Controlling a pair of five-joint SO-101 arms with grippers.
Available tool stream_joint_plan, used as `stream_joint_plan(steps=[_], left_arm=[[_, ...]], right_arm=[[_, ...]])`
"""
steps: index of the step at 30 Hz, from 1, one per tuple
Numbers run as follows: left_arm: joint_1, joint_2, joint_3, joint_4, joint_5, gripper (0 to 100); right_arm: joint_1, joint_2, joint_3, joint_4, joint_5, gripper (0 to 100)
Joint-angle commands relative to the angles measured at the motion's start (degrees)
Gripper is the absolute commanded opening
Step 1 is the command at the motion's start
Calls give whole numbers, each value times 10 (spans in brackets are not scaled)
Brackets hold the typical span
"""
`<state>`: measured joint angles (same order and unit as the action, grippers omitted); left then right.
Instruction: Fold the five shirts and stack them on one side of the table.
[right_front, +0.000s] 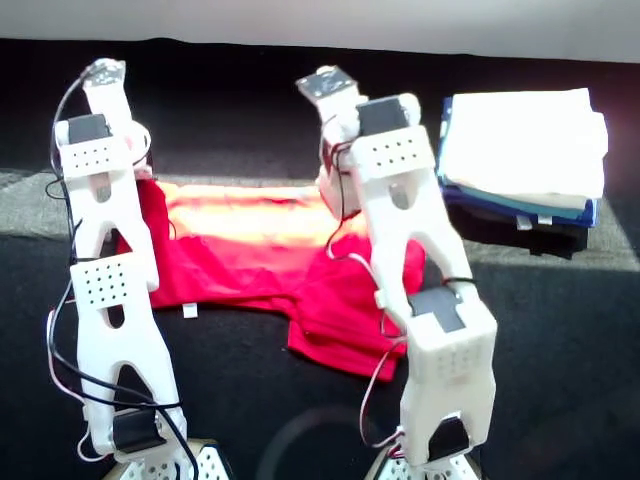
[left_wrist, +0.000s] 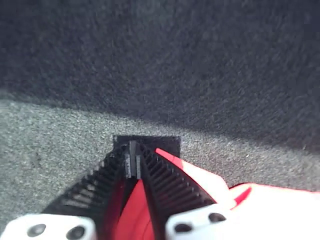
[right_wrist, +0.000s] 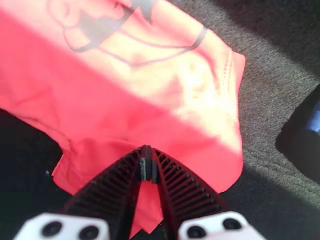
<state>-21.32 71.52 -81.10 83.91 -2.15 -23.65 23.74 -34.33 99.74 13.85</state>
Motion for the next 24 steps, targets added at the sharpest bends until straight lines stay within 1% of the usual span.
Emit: stream_joint_plan(steps=[1, 7, 10, 12, 14, 18, 21, 23, 24], left_arm=[[-5, -8, -44, -10, 33, 9], [-5, -12, -49, 4, 53, 9], [-7, -12, -60, 85, 51, 9], [-12, -12, -71, 150, 51, 11], [-16, -13, -62, 182, 43, 41], [-55, -36, -5, 182, 33, 138], [-88, -93, 91, 182, 32, 147], [-106, -149, 182, 182, 29, 147], [-111, -181, 231, 182, 16, 147]], right_arm=[[-14, -141, 140, -50, -4, 6], [-9, -345, 480, -196, -1, 6], [-9, -428, 637, -271, -1, 6], [-9, -470, 705, -302, -1, 9], [-9, -499, 743, -313, -1, 9], [-9, -524, 777, -312, -1, 9], [-9, -532, 790, -312, -1, 10], [-9, -532, 789, -308, -1, 10], [-9, -530, 785, -303, -1, 10]])
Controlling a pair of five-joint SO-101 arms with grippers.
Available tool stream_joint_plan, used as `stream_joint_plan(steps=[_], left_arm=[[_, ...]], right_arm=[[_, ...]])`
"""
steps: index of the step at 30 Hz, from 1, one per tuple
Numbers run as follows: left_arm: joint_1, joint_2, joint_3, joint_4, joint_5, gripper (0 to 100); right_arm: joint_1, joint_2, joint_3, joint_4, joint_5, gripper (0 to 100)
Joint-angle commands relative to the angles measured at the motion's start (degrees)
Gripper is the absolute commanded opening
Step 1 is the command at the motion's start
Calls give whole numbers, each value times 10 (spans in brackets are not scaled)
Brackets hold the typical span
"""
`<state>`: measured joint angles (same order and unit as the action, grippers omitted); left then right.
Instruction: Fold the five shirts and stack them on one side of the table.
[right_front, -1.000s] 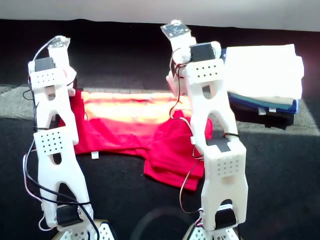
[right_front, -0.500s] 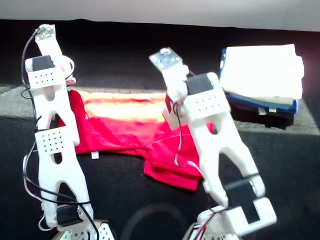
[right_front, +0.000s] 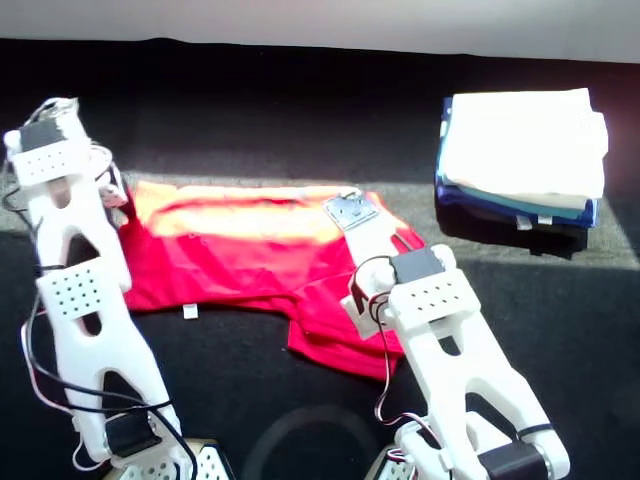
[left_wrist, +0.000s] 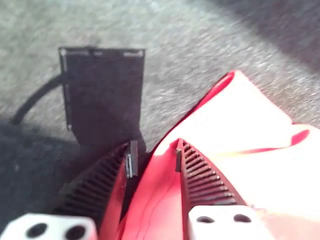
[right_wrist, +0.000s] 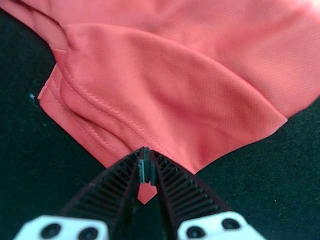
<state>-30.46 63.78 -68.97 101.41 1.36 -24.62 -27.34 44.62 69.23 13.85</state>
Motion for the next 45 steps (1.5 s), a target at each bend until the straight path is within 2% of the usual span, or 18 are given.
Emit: stream_joint_plan(steps=[1, 7, 15, 18, 21, 24, 33, 45], left_arm=[[-21, -133, 158, 7, -34, 147], [-2, -273, 386, 3, -66, 147], [8, -298, 481, -71, -64, 146], [8, -298, 482, -75, -63, 129], [8, -298, 485, -90, -63, 10], [9, -297, 487, -98, -66, 34], [35, -304, 475, -94, -65, 10], [49, -298, 332, -43, -67, 10]], right_arm=[[0, -19, -4, 5, -1, 13], [0, -19, -4, 4, -1, 142], [0, -22, 0, 4, -1, 156], [0, -19, 0, 4, -1, 156], [0, -19, -1, 3, -1, 156], [0, -19, -1, 3, -1, 156], [0, -19, 0, 3, -1, 156], [0, -21, 0, 4, -1, 156]])
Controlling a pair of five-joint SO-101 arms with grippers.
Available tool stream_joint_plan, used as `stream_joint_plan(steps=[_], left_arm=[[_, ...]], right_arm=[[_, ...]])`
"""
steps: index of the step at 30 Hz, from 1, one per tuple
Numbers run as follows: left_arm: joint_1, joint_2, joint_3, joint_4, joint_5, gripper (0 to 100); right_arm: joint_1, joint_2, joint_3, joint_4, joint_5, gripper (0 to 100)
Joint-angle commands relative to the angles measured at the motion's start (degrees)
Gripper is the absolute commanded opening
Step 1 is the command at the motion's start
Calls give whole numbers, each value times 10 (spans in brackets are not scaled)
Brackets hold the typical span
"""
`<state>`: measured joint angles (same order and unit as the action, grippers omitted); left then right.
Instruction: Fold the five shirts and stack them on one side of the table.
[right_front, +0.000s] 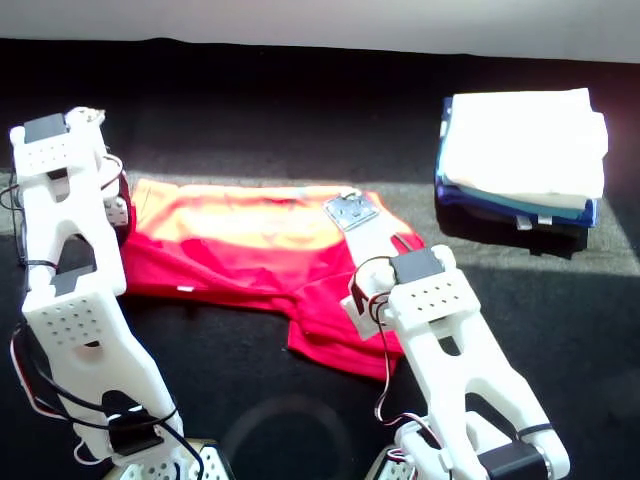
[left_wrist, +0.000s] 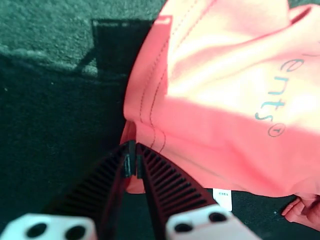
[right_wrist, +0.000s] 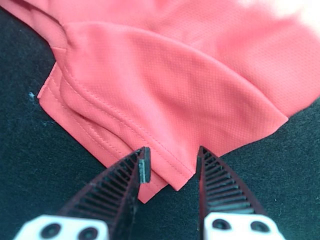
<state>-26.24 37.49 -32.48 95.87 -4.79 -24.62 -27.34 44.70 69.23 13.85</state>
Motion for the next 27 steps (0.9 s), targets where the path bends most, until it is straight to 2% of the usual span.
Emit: stream_joint_plan(steps=[1, 13, 16, 22, 25, 27], left_arm=[[7, -34, -32, 12, -11, 10], [-20, -38, 36, 15, -69, 14], [-26, -41, 6, 28, -69, 31], [-6, -41, -89, 51, -66, 190], [14, -34, -124, 48, -46, 188], [34, -26, -123, 13, -23, 141]], right_arm=[[0, -22, 0, 4, -1, 156], [0, -23, -5, 4, -1, 156], [0, -23, -5, 4, -1, 156], [0, -23, -5, 4, -1, 156], [0, -23, -5, 4, -1, 156], [0, -23, -5, 4, -1, 156]])
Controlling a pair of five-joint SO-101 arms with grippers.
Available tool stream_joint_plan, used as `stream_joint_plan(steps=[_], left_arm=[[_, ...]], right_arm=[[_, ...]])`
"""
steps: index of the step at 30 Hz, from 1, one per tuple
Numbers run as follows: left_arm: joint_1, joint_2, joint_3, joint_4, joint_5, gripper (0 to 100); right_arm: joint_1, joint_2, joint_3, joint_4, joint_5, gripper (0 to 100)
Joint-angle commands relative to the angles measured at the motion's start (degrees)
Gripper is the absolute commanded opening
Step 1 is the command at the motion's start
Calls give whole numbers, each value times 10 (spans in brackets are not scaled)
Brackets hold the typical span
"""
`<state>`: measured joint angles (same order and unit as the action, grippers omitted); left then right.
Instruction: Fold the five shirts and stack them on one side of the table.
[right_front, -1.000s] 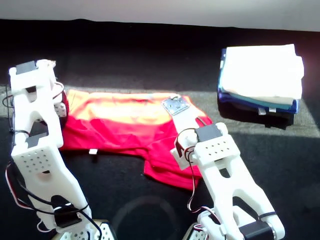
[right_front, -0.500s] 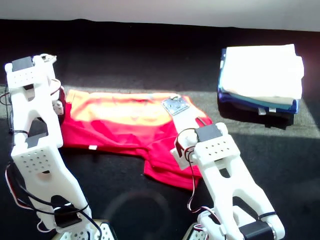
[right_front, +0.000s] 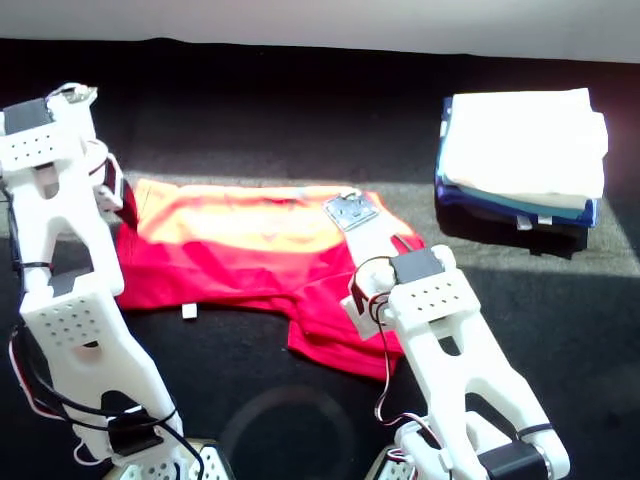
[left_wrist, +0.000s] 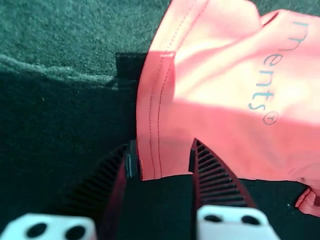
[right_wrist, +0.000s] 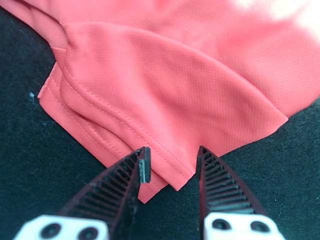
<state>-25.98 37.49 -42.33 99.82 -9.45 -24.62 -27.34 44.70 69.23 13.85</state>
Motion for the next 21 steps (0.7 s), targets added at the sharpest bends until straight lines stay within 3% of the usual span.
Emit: stream_joint_plan(steps=[1, 3, 9, 21], left_arm=[[44, -16, -22, -46, 30, 99], [65, 15, -22, -83, 45, 0], [108, 124, -57, -149, 81, 10], [114, 305, -335, -158, 107, 10]], right_arm=[[0, -23, -5, 4, -1, 156], [0, -23, -5, 4, -1, 156], [0, -23, -5, 4, -1, 156], [-14, -23, 51, -27, 7, 156]])
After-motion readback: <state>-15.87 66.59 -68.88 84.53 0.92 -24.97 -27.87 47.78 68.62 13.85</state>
